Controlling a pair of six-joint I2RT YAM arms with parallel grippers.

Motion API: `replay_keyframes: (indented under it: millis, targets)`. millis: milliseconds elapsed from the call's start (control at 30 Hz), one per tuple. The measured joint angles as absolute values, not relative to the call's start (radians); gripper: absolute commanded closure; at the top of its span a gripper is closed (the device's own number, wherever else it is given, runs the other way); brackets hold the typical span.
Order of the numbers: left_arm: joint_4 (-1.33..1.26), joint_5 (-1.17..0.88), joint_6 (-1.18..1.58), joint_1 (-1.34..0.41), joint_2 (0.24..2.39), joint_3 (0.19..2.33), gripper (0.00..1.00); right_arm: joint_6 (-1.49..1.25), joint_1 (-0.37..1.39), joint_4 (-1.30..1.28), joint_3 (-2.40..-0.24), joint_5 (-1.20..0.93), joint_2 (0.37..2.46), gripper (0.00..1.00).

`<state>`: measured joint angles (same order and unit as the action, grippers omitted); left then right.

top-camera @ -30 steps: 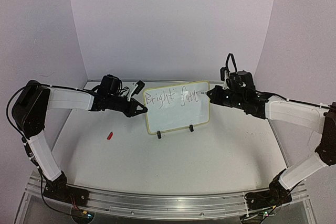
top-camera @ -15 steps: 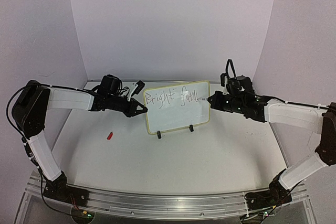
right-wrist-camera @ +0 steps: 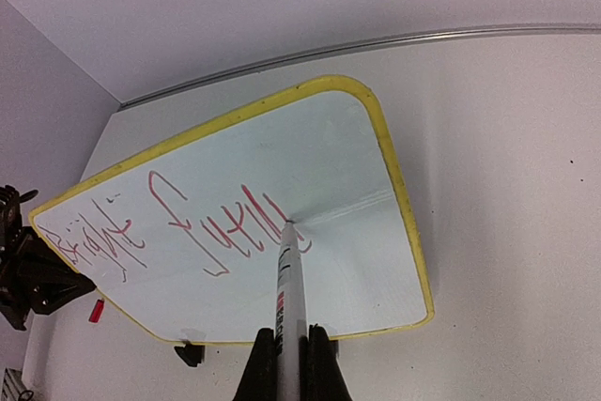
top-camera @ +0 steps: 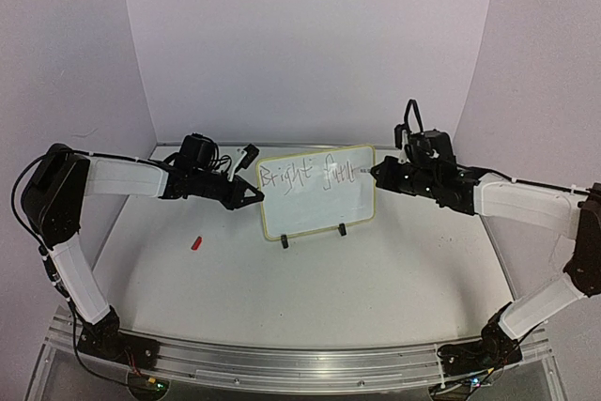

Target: Write a sentence on the whiteboard

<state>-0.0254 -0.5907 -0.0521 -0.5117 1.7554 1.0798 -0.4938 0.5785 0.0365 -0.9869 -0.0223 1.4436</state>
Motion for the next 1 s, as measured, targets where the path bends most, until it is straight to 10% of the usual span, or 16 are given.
replay_keyframes:
  millis: [1000]
  targets:
    - [-0.025, -0.591, -0.052, -0.512, 1.755, 1.080, 1.00, -0.506, 0.579, 0.038, -0.927, 0.034, 1.327, 1.00]
